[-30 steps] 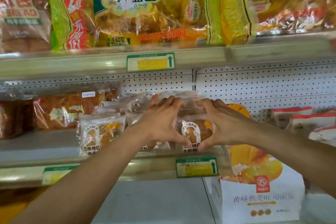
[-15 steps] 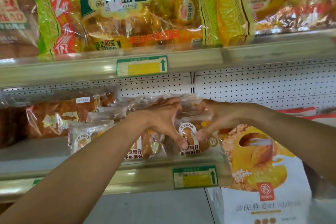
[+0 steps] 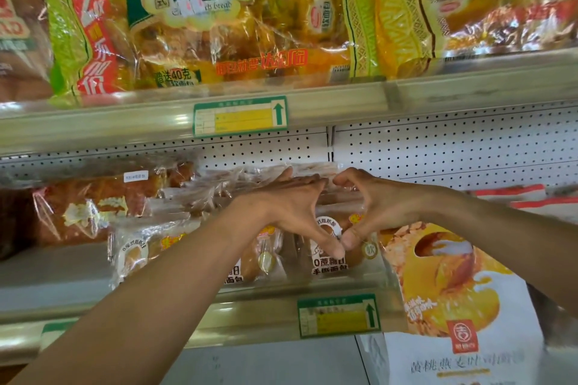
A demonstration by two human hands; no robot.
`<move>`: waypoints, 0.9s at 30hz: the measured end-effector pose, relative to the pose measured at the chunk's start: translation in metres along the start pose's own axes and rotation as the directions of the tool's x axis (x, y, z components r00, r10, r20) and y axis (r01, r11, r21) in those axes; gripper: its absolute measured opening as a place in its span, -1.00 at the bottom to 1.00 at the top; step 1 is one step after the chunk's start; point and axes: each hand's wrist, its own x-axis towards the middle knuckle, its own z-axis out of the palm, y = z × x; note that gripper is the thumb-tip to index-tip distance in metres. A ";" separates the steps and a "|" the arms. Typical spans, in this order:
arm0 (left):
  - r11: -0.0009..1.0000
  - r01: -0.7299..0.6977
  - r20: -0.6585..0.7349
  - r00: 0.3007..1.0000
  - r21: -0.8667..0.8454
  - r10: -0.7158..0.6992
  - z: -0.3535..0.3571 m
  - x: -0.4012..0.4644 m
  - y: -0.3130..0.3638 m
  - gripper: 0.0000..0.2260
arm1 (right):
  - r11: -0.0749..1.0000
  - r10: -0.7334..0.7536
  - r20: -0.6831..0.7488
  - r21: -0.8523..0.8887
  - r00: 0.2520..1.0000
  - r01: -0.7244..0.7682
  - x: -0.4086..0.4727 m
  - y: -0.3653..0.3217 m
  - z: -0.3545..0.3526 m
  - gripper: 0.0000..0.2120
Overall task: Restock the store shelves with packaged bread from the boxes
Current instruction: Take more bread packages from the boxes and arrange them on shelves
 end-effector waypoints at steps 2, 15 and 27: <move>0.999 0.009 0.024 1.000 -0.046 -0.008 -0.002 0.004 -0.001 0.19 | 1.000 0.015 0.024 0.024 1.000 -0.016 0.004 0.004 -0.003 0.38; 0.998 0.055 0.063 0.997 -0.016 -0.054 -0.015 0.022 -0.015 0.06 | 0.992 0.118 0.108 -0.066 0.987 -0.111 0.021 0.014 -0.002 0.53; 0.997 0.063 0.048 0.997 0.036 -0.065 -0.014 0.018 -0.012 0.09 | 0.997 0.073 -0.388 0.030 0.919 -0.067 0.047 0.024 -0.028 -0.75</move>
